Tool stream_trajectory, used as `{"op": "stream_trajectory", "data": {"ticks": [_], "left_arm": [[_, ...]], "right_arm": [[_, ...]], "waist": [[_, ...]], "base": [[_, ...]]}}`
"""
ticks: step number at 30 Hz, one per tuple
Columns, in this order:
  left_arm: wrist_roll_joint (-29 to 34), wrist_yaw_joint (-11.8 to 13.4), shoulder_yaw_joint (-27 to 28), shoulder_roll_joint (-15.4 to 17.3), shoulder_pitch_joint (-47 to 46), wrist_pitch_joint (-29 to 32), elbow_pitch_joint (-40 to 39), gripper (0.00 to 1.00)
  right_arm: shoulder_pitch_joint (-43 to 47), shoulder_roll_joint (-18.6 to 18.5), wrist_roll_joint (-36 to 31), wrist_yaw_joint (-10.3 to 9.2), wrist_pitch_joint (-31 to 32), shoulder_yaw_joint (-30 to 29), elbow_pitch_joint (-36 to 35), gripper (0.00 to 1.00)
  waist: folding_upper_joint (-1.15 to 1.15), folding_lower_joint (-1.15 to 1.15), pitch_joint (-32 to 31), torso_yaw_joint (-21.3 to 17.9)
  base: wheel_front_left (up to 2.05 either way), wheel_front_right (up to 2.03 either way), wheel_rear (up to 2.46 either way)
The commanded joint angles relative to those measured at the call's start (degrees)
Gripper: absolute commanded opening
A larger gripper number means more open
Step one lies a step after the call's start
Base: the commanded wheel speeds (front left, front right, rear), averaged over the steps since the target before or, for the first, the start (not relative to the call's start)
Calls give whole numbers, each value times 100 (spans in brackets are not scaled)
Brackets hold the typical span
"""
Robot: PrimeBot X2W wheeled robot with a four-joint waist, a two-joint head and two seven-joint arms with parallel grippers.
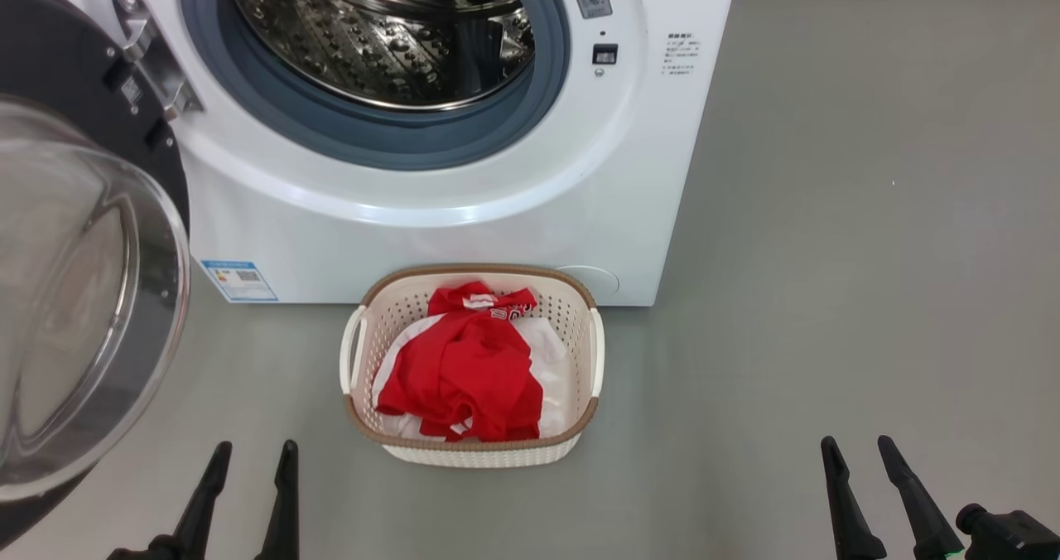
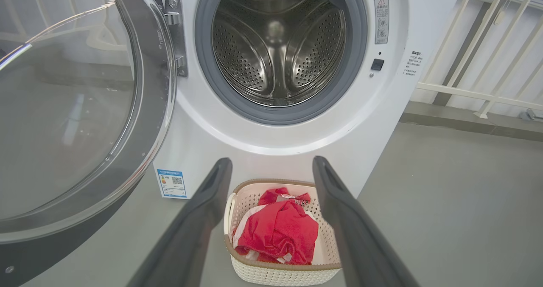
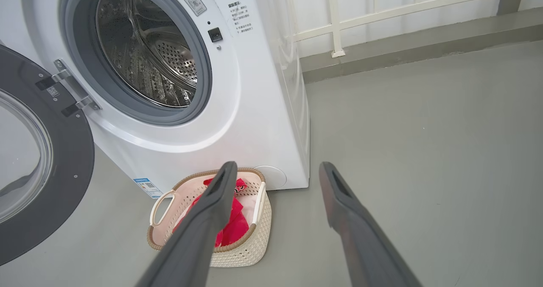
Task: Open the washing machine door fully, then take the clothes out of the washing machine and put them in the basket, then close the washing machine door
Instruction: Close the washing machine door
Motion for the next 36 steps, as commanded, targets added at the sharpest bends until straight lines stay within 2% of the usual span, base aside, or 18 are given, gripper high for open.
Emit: {"op": "stream_trajectory", "data": {"ticks": [1, 8, 25, 30, 36], "left_arm": [[9, 4, 198, 54, -111, -29, -160, 100], [11, 4, 155, 85, -88, -29, -186, 100], [48, 4, 99, 67, -81, -29, -139, 100], [29, 4, 85, 35, -104, -29, -73, 100], [12, 4, 65, -21, -94, -29, 70, 100]], "right_arm": [[-114, -82, -63, 43, -36, 107, -144, 100], [-110, -82, -56, 43, -36, 118, -130, 100], [-89, -82, -72, 43, -36, 140, -126, 100], [-66, -82, -45, 43, -36, 140, -115, 100], [-69, -82, -96, 43, -36, 218, -72, 100]], "waist": [[0, 0, -6, 0], [0, 0, -23, 1], [0, 0, -66, 91], [0, 0, -100, 298], [0, 0, -139, 726]], "base": [[-124, 124, 0], [-70, 69, 0], [-1, 1, 0], [0, 0, 0], [0, 0, 0]]}}
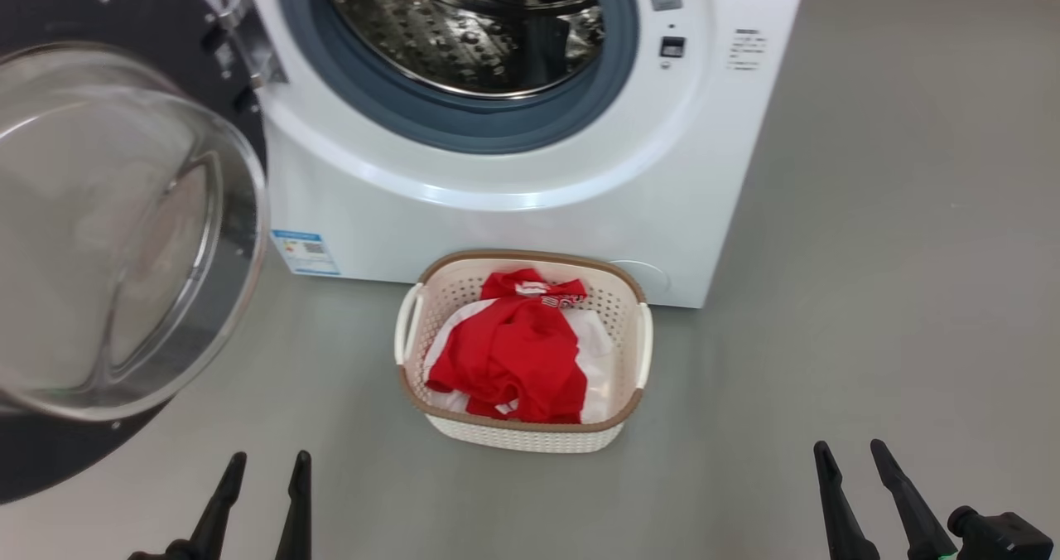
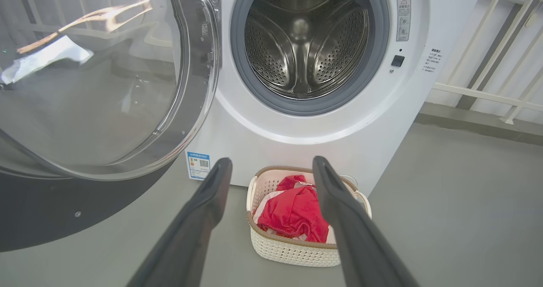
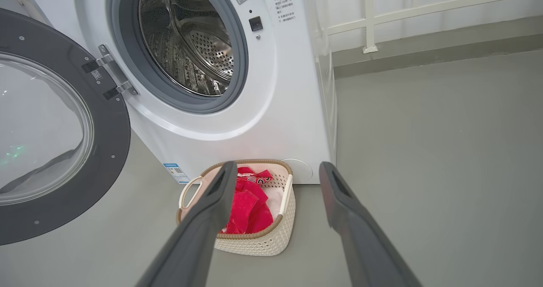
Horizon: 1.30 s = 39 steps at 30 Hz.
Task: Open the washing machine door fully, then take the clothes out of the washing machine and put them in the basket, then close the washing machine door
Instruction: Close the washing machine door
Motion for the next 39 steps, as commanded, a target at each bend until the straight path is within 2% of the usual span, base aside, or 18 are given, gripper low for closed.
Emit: {"op": "stream_trajectory", "data": {"ticks": [1, 20, 31, 39], "left_arm": [[-7, 3, 167, 5, -93, -29, -81, 100], [73, 3, 261, -134, -44, -29, 146, 100], [-365, 5, 557, -139, 56, -29, 44, 100], [-458, 45, 549, -139, 122, -29, -3, 100]], "right_arm": [[-78, -83, -89, 43, -36, 168, -113, 100], [-69, -83, -199, 43, -36, 325, 24, 100], [-621, -83, -367, 43, -36, 859, 315, 100], [-719, -83, -361, 43, -36, 964, 405, 100]], "waist": [[0, 0, -36, 311], [0, 0, -204, 2101], [0, 0, -39, 2264], [0, 0, -62, 2264]], "base": [[0, 0, 0], [0, 0, 0], [0, 0, 0], [0, 0, 0]]}}
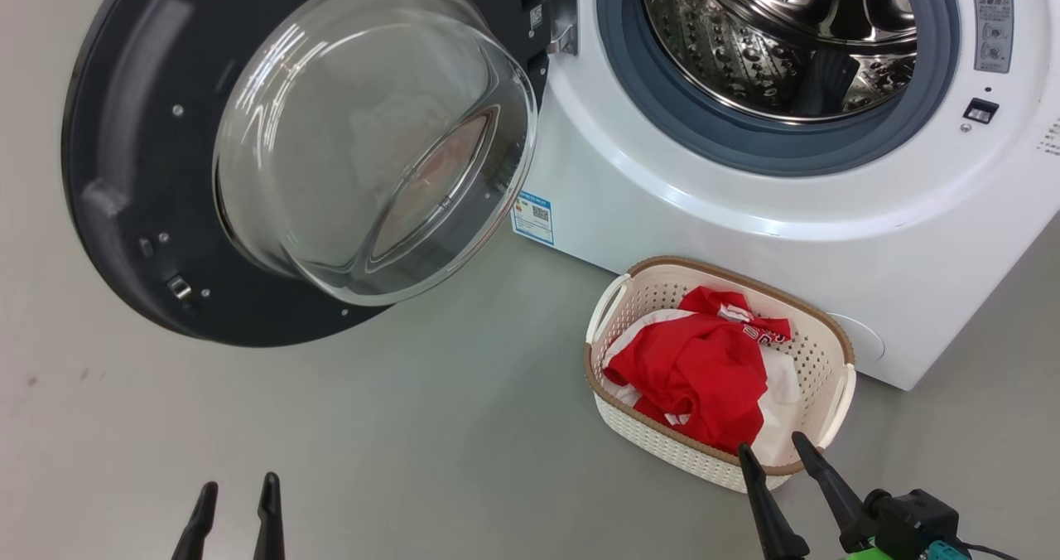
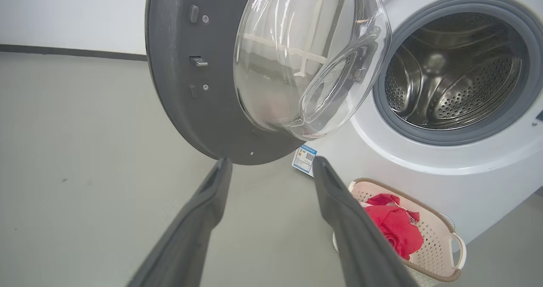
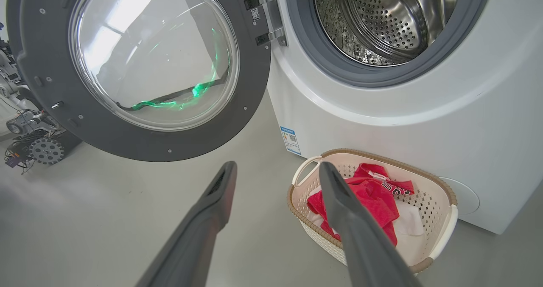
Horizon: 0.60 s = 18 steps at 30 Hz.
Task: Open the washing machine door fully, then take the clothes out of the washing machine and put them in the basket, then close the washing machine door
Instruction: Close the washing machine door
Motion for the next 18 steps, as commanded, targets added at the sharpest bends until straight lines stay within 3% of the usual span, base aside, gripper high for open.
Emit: {"op": "stream_trajectory", "data": {"ticks": [1, 3, 4, 5, 7, 15, 18], "left_arm": [[-55, 38, 179, 32, -83, -29, -169, 100], [-47, 49, 165, 32, -87, -29, -172, 100], [-53, 50, 158, 32, -100, -29, -174, 91], [-61, 49, 161, 32, -117, -29, -178, 46], [-76, 47, 196, 32, -175, -29, -223, 0], [237, -1, 629, 45, -813, -29, -685, 0], [215, -5, 779, 307, -1289, -29, -912, 0]], "right_arm": [[-220, -67, -38, 43, -36, 177, -121, 100], [-202, -67, -34, 43, -36, 181, -127, 100], [-189, -67, -34, 43, -36, 180, -133, 100], [-174, -67, -34, 43, -36, 172, -140, 100], [-143, -67, -32, 43, -36, 140, -160, 100], [-12, -67, -62, 43, -36, 2, -266, 100], [27, -67, -83, 43, -36, -61, -299, 100]], "waist": [[0, 0, -8, -5], [0, 0, -20, -12], [0, 0, -25, -16], [0, 0, -29, -20], [0, 0, -34, -27], [0, 0, -6, -56], [0, 0, 9, -72]], "base": [[0, 0, 0], [0, 0, 0], [0, 0, 0], [0, 0, 0], [0, 0, 0], [0, 0, 0], [0, 0, 0]]}}
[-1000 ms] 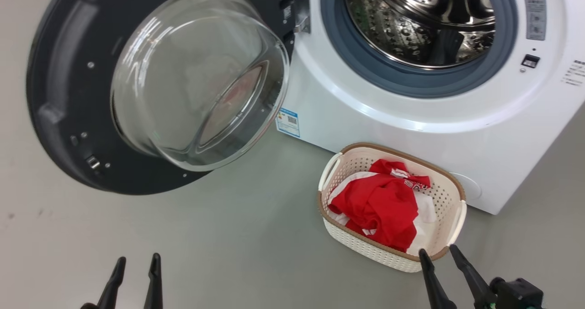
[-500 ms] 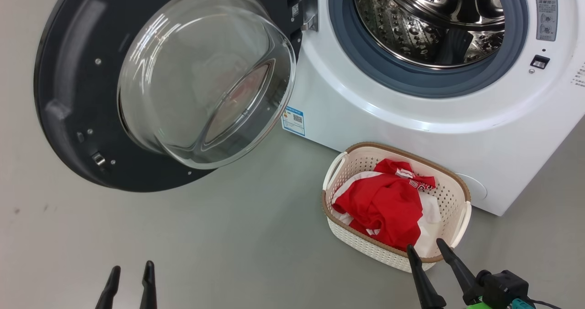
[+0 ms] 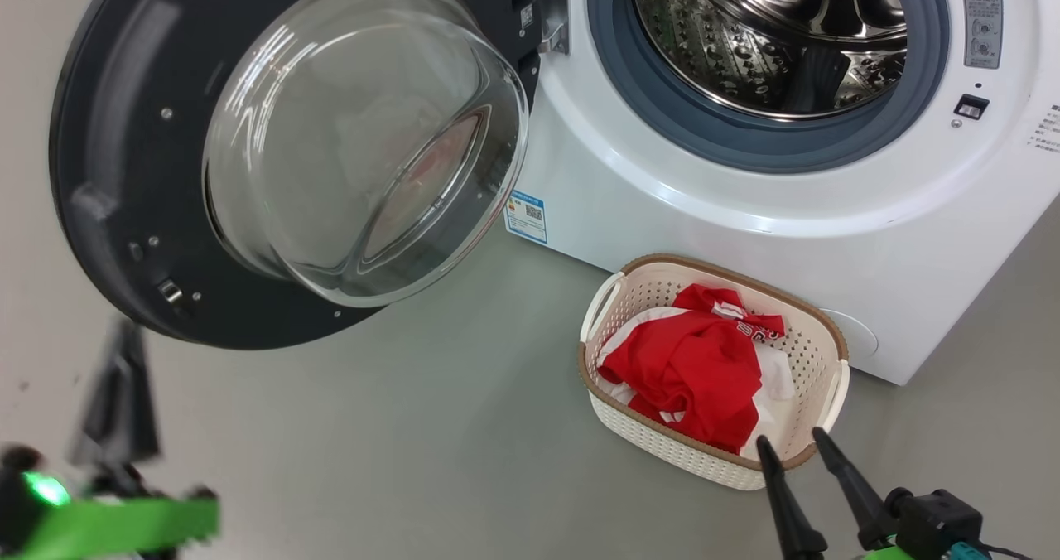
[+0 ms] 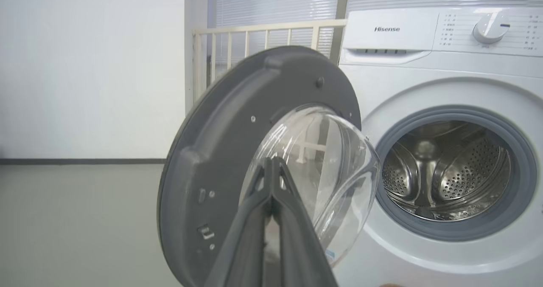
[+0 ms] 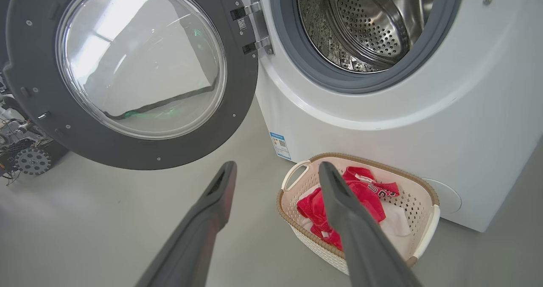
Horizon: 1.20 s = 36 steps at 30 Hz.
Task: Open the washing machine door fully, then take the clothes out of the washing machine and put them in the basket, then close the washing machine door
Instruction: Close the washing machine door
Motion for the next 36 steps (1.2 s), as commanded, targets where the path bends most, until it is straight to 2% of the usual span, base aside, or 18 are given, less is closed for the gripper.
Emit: {"op": "stream_trajectory", "data": {"ticks": [1, 4, 10, 17, 22, 23, 26, 27, 28, 34, 36], "left_arm": [[-13, -28, 296, 295, -387, -29, -235, 0], [-74, -29, 411, 713, -945, -29, -309, 0], [-127, -30, 302, 1615, -2076, -29, -60, 0], [-746, -30, 388, 2405, -3163, -29, 881, 0], [-1967, -30, 225, 2799, -3742, -29, 2280, 0], [-1967, -30, 225, 2799, -3742, -29, 2280, 0], [-2906, -30, -86, 3081, -4102, 192, 3082, 0], [-3489, -30, -252, 3238, -4295, 371, 3398, 0], [-3793, -30, -311, 3293, -4372, 506, 3522, 0], [-5259, -30, -624, 3564, -4612, 1732, 4069, 0], [-5560, -30, -683, 3666, -4671, 2121, 4241, 0]], "right_arm": [[-48, -70, -74, 43, -37, 75, -169, 100], [-8, -70, -89, 43, -37, -3, -224, 100], [82, -70, -196, 43, -37, -190, -335, 100], [-40, -70, -436, 43, -37, -264, -410, 100], [-141, -70, -606, 43, -37, -257, -426, 100], [-141, -70, -606, 43, -37, -257, -426, 100], [-187, -70, -737, 43, -37, -249, -450, 100], [-214, -70, -827, 43, -37, -245, -467, 100], [-225, -70, -885, 43, -37, -246, -473, 100], [-270, -93, -1159, 43, -37, -246, -517, 100], [-283, -105, -1209, 43, -37, -247, -536, 100]], "waist": [[0, 0, 13, -9], [0, 0, 57, -29], [0, 0, 167, -63], [0, 0, 441, -264], [0, 0, 562, -411], [0, 0, 562, -411], [0, 0, 629, -470], [0, 0, 673, -501], [0, 0, 690, -511], [0, 0, 784, -542], [0, 0, 819, -550]], "base": [[0, 0, 0], [0, 0, 0], [0, 0, 0], [0, 0, 0], [0, 0, 0], [0, 0, 0], [0, 0, 0], [0, 0, 0], [0, 0, 0], [0, 0, 0], [0, 0, 0]]}}
